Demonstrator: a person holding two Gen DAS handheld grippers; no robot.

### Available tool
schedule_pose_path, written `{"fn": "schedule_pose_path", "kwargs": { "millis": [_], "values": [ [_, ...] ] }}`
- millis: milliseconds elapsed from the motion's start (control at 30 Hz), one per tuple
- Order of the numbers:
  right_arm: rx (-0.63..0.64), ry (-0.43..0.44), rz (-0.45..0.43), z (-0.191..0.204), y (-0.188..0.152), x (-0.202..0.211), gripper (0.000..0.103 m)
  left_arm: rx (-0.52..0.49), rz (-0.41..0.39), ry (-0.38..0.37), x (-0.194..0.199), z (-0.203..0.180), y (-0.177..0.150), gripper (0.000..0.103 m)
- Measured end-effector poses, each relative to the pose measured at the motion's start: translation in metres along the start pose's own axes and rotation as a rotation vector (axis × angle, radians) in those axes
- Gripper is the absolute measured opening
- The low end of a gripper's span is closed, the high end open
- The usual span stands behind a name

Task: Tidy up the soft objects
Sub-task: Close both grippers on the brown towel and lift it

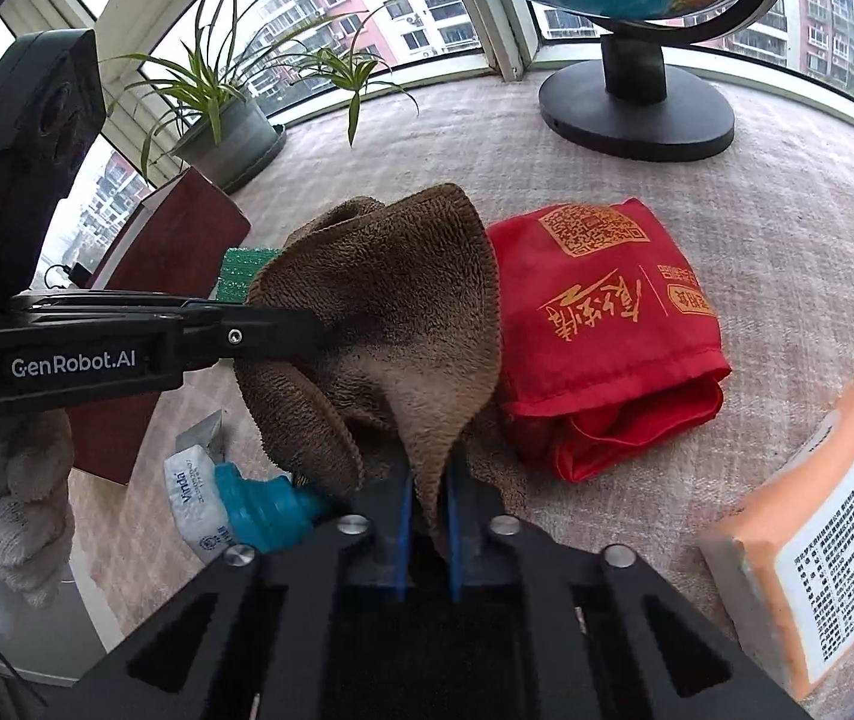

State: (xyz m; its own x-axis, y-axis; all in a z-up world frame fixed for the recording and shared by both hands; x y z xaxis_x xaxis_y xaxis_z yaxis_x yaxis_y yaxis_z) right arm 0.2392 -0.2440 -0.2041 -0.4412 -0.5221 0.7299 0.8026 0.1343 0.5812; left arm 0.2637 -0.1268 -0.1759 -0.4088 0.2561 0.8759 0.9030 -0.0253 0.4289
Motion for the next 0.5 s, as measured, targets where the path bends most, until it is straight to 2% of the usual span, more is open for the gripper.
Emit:
{"fn": "schedule_pose_path", "kwargs": {
  "millis": [133,500],
  "values": [
    [-0.02,0.015,-0.027,0.005,0.009,0.017,0.004,-0.002,-0.031,-0.013,0.016,-0.001,0.004,0.006],
    [0.071,-0.001,-0.203,0.052,0.052,0.097,0.004,-0.041,-0.163,-0.049,0.089,-0.003,0.026,0.006]
  ]
}}
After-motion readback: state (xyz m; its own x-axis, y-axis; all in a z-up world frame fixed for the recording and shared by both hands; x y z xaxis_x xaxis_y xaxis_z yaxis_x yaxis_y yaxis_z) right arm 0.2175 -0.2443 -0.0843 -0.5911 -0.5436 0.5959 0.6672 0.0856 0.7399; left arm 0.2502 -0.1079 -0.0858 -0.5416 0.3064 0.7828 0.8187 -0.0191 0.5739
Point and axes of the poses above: each gripper's, at about its wrist camera, not at the fingertips, and x roughly against the way its jaws point, z to its left, y to its top, the point moved 4 cm from there along -x, roughly the way its jaws point, and after that the axes turned 9 degrees about -z, right-handed, at the moved point
